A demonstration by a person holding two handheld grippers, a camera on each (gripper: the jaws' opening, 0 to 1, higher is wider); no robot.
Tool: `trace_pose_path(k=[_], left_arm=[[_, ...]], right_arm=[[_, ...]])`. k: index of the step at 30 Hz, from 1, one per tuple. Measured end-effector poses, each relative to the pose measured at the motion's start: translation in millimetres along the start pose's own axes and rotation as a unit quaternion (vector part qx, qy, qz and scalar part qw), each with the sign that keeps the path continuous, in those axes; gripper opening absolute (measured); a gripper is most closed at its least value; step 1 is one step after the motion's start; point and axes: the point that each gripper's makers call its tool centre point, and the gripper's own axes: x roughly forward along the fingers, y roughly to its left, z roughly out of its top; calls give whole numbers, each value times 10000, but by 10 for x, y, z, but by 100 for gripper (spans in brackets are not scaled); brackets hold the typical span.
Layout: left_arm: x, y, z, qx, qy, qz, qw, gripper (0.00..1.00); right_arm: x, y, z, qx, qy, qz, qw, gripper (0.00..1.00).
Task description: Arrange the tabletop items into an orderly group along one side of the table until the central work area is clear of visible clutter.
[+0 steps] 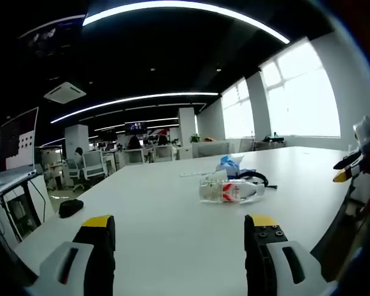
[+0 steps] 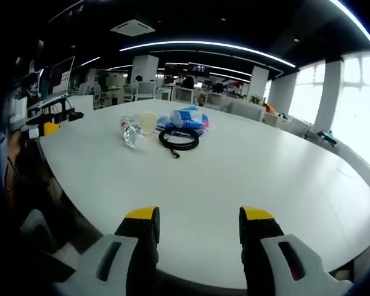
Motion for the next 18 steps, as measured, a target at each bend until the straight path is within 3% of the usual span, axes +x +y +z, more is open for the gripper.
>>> trace_pose_path(k=[18], left_arm=[[52,-73,8,163,-30,-89,9998,85]], right_arm=[[22,-7,-17,-51,80,-15,10000,49]])
